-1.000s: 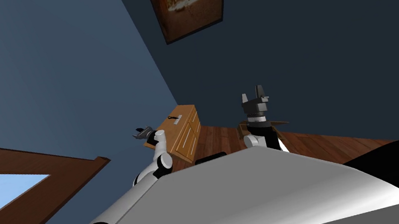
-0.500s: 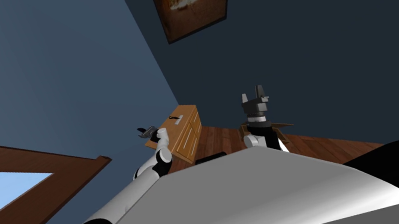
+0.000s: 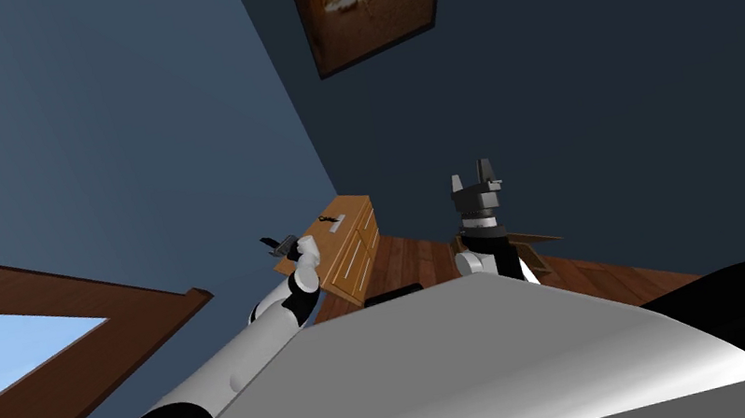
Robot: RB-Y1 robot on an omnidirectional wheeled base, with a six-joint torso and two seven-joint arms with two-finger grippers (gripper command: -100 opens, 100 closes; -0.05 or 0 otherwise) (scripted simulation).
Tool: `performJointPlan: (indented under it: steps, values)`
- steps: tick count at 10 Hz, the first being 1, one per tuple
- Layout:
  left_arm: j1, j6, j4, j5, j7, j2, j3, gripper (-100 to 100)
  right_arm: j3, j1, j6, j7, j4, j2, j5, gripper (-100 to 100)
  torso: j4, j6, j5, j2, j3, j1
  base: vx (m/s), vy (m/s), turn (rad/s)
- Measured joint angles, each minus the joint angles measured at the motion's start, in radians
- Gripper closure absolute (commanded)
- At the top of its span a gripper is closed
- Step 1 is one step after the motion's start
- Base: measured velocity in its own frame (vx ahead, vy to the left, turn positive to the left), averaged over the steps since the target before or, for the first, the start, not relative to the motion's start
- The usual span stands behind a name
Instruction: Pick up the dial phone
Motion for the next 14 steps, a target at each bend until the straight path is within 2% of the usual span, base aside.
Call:
performJointPlan:
  steps: [1,2,3,4,5,6,7,8,9,10,12,13,14]
  values:
    - [-0.015,0.001,0.018,0.015,-0.007,-0.001,0.014,-100,0.000,0.000,0.000,0.000,0.000,0.000,0.000,0,0.000,0.000,0.000,0.000,0.000,0.000,0.046,0.026,0.066]
    - [-0.042,-0.008,0.076,0.021,0.009,0.014,0.017,-100,0.000,0.000,0.000,0.000,0.000,0.000,0.000,0,0.000,0.000,0.000,0.000,0.000,0.000,0.042,0.027,0.078]
    - [-0.063,-0.013,0.107,0.035,0.013,0.018,0.030,-100,0.000,0.000,0.000,0.000,0.000,0.000,0.000,0,0.000,0.000,0.000,0.000,0.000,0.001,0.019,0.011,0.013]
    - [-0.065,-0.014,0.110,0.036,0.012,0.019,0.031,0,0.000,0.000,0.000,0.000,0.000,0.000,0.000,0,0.000,0.000,0.000,0.001,0.001,0.000,0.000,0.000,0.000]
    - [-0.065,-0.014,0.110,0.036,0.012,0.019,0.031,-100,0.000,0.000,0.000,0.000,0.000,0.000,0.000,0,0.000,0.000,0.000,0.002,0.001,-0.001,0.116,-0.095,0.155]
    - [-0.029,0.016,0.040,0.073,-0.018,0.023,0.029,-100,0.000,0.000,0.000,0.000,0.000,0.000,0.000,0,0.000,-0.001,-0.001,-0.002,-0.001,-0.006,0.169,-0.114,0.140]
    - [-0.026,0.028,0.092,0.081,0.011,0.061,0.004,-100,0.000,0.000,0.000,0.000,0.000,0.000,0.000,0,-0.001,0.000,-0.002,-0.006,-0.004,-0.007,0.098,-0.059,0.001]
    - [-0.017,0.036,0.099,0.087,0.029,0.070,-0.002,-100,0.000,0.000,0.000,0.000,0.000,0.000,0.000,0,-0.001,0.001,-0.001,-0.004,-0.003,-0.005,0.023,-0.017,-0.026]
    - [-0.008,0.043,0.088,0.091,0.027,0.068,-0.001,-100,0.000,0.000,0.000,0.000,0.000,0.000,0.000,0,0.000,0.001,-0.001,0.000,0.000,-0.003,0.119,-0.066,0.159]
    - [0.010,0.061,0.099,0.108,0.042,0.103,-0.023,-100,0.000,0.000,0.000,0.000,0.000,0.000,0.000,0,-0.001,-0.001,-0.001,-0.004,-0.002,-0.004,0.159,-0.122,0.132]
    - [0.062,0.109,0.031,0.154,0.007,0.100,-0.020,-100,0.000,0.000,0.000,0.000,0.000,0.000,0.000,0,-0.001,0.001,-0.001,-0.003,-0.002,-0.006,0.092,-0.100,0.069]
    - [0.093,0.140,-0.005,0.186,-0.003,0.126,-0.031,-100,0.000,0.000,0.000,0.000,0.000,0.000,0.000,0,-0.001,0.000,-0.002,-0.004,-0.002,-0.008,0.140,-0.112,0.119]
    - [0.115,0.165,-0.007,0.204,0.007,0.147,-0.047,-100,0.000,0.000,0.000,0.000,0.000,0.000,0.000,0,-0.001,0.001,-0.002,-0.005,-0.003,-0.007,0.187,-0.137,0.172]
